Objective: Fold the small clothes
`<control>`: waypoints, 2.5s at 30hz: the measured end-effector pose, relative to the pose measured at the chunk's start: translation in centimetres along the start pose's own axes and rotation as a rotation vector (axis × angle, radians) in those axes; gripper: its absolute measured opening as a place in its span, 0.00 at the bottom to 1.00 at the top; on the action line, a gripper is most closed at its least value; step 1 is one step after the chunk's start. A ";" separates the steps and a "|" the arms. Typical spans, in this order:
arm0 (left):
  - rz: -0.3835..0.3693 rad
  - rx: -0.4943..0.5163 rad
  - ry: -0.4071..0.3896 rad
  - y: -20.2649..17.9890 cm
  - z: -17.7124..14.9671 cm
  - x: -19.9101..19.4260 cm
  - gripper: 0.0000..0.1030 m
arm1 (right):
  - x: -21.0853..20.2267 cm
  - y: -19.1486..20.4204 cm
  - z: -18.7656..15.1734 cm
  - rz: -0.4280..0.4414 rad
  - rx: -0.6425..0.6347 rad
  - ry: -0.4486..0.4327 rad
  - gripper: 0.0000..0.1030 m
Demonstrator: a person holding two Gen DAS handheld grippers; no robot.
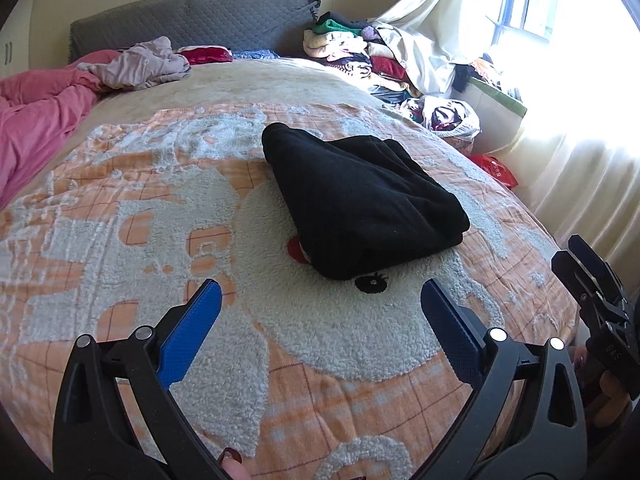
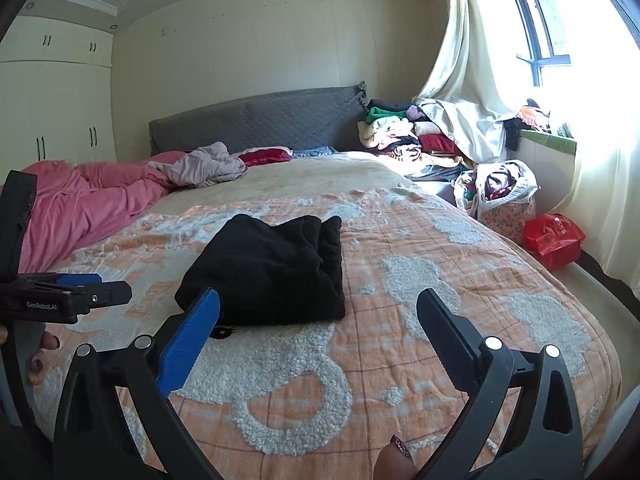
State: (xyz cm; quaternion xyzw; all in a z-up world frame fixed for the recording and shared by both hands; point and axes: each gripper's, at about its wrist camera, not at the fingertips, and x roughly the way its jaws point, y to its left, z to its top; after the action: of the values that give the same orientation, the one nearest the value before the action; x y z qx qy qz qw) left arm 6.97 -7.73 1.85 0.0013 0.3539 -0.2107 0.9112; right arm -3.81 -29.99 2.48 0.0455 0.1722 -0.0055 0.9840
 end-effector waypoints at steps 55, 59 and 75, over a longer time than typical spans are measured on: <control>0.040 -0.085 0.069 2.8 -4.7 0.4 0.91 | 2.6 2.6 -5.0 -0.052 -0.034 0.211 0.95; 0.042 -0.085 0.063 2.8 -4.6 0.2 0.91 | 2.6 2.6 -5.0 -0.054 -0.035 0.211 0.95; 0.046 -0.082 0.073 2.9 -4.5 0.2 0.91 | 2.7 2.7 -5.0 -0.053 -0.039 0.213 0.95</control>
State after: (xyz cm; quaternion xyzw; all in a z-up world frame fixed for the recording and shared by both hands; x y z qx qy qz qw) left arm 5.29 -4.51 -2.12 -0.0201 0.3951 -0.1746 0.9017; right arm -2.87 -26.85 -2.92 0.0220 0.2770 -0.0235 0.9603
